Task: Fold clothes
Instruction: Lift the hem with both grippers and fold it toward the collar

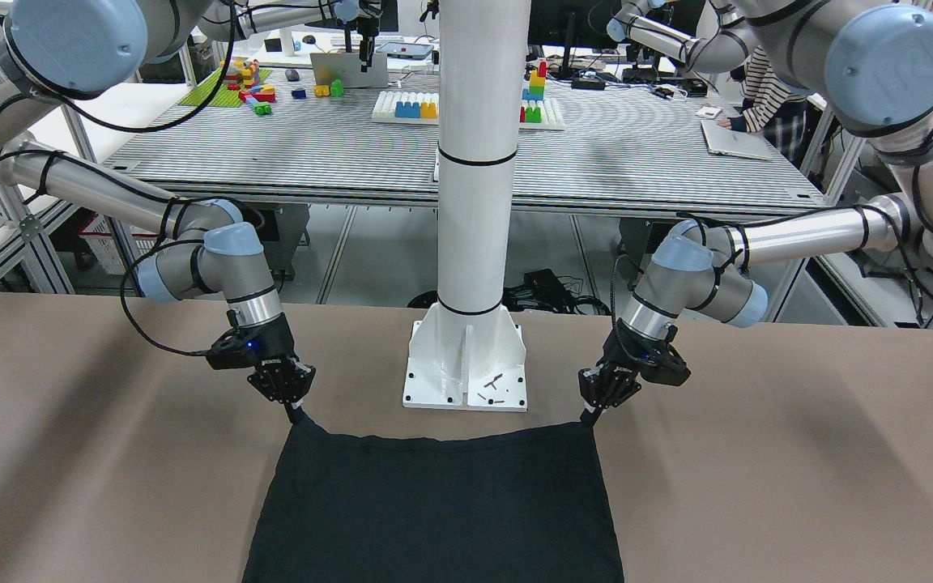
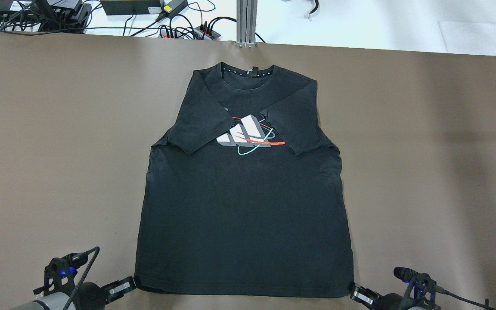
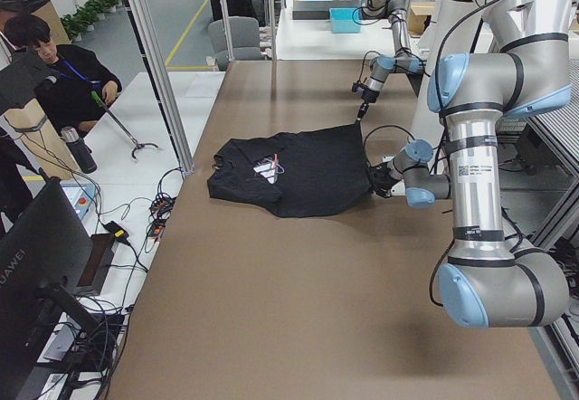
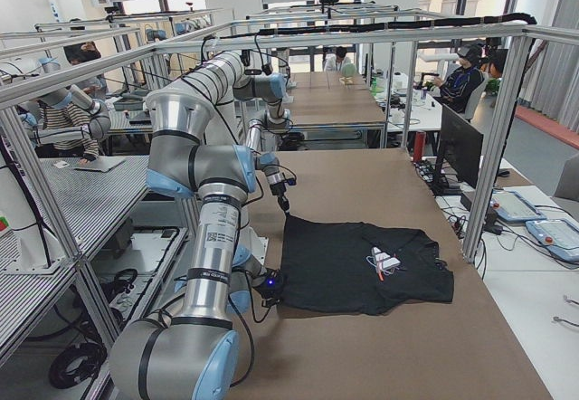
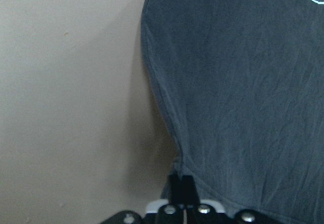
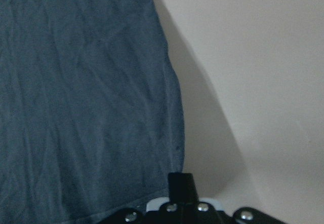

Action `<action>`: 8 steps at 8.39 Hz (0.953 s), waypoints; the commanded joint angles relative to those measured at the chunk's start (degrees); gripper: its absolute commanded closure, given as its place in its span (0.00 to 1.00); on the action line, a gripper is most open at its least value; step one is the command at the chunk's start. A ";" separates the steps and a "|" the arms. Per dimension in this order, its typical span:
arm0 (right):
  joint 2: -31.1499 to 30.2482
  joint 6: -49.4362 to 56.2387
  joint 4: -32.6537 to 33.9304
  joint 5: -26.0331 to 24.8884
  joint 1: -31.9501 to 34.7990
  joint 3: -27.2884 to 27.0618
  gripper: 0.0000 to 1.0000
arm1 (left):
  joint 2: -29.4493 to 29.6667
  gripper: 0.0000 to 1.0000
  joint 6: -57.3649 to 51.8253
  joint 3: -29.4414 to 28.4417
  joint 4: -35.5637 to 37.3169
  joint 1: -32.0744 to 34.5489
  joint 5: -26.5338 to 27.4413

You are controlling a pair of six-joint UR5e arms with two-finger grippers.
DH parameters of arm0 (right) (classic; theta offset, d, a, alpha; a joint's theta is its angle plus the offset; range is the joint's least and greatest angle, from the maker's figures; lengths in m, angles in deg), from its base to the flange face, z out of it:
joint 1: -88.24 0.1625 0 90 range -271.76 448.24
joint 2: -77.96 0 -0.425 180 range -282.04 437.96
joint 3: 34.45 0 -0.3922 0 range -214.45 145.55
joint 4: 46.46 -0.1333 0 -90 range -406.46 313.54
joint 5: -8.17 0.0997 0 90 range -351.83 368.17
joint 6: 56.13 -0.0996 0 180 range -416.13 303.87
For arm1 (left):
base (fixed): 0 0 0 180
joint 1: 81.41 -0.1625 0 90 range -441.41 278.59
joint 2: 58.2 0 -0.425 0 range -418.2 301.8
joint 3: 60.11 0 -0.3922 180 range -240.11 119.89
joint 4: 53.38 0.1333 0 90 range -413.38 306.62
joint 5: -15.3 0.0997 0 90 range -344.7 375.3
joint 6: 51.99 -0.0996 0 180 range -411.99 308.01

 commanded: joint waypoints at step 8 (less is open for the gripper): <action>5.41 21.78 15.22 63.31 22.78 -18.90 1.00 | 11.67 1.00 -22.94 19.89 32.80 21.22 -53.50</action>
